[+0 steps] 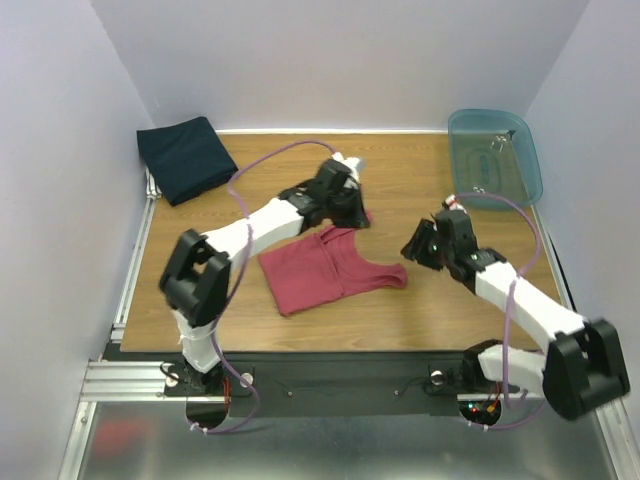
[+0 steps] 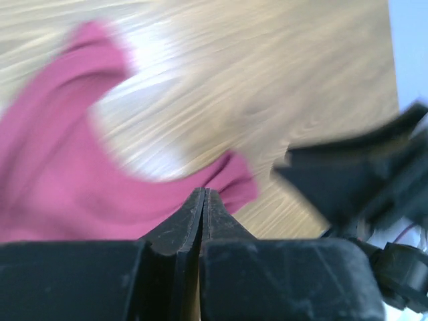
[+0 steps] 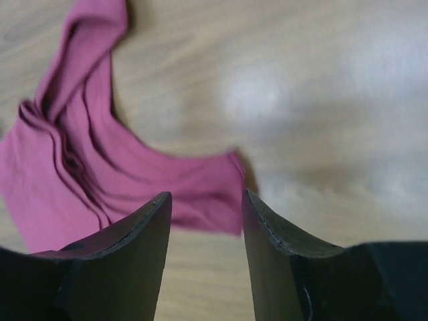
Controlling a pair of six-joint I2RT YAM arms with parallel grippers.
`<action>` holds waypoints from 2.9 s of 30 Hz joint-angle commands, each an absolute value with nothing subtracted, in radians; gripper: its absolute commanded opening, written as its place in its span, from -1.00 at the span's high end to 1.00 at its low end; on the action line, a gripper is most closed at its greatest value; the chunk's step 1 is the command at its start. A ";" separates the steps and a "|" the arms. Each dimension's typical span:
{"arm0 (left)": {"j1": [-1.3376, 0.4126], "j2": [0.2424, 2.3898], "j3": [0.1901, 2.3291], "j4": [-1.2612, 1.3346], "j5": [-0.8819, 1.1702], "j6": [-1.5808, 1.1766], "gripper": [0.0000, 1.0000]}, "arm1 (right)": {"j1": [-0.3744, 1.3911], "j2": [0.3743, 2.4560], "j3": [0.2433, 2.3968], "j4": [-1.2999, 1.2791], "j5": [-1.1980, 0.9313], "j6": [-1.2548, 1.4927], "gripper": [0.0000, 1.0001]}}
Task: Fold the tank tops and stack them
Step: Fold the tank top
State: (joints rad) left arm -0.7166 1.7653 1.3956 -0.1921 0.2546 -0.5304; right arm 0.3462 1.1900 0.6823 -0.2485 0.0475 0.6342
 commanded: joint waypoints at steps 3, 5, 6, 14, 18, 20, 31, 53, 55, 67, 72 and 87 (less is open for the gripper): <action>-0.819 1.960 1.535 -0.147 0.350 -0.476 0.88 | 0.342 1.013 0.581 -0.360 -0.035 0.733 0.02; -0.837 2.006 1.561 -0.137 0.389 -0.472 0.89 | 0.342 0.994 0.574 -0.391 -0.029 0.733 0.05; -0.844 2.020 1.569 -0.137 0.397 -0.471 0.90 | 0.342 0.988 0.574 -0.397 -0.025 0.732 0.06; -0.859 2.103 1.589 -0.127 0.425 -0.462 0.92 | 0.363 0.997 0.517 -0.390 -0.031 0.738 0.10; -0.862 2.126 1.597 -0.118 0.443 -0.462 0.94 | 0.391 1.038 0.500 -0.338 -0.018 0.750 0.12; -0.862 2.135 1.595 -0.112 0.449 -0.463 0.94 | 0.397 1.060 0.495 -0.324 -0.011 0.758 0.12; -0.871 2.183 1.594 -0.104 0.479 -0.460 0.95 | 0.422 1.140 0.500 -0.241 -0.006 0.758 0.17; -0.871 2.217 1.585 -0.120 0.492 -0.416 0.99 | 0.433 1.250 0.662 -0.248 0.112 0.712 0.95; -0.871 2.220 1.588 -0.121 0.494 -0.410 0.99 | 0.433 1.262 0.689 -0.259 0.121 0.709 0.96; -0.868 2.212 1.577 -0.124 0.494 -0.402 1.00 | 0.433 1.454 0.834 -0.291 0.221 0.693 0.99; -0.847 2.161 1.552 -0.107 0.463 -0.433 0.90 | 0.431 1.502 0.857 -0.290 0.236 0.701 0.99; -0.770 1.973 1.431 -0.020 0.407 -0.505 0.29 | 0.431 1.575 0.927 -0.290 0.262 0.692 0.99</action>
State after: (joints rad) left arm -0.7826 2.0720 1.4353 -0.0700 0.4164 -0.4927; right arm 0.4271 1.5814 0.8890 -0.3058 0.2195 0.7025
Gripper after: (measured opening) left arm 0.351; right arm 0.051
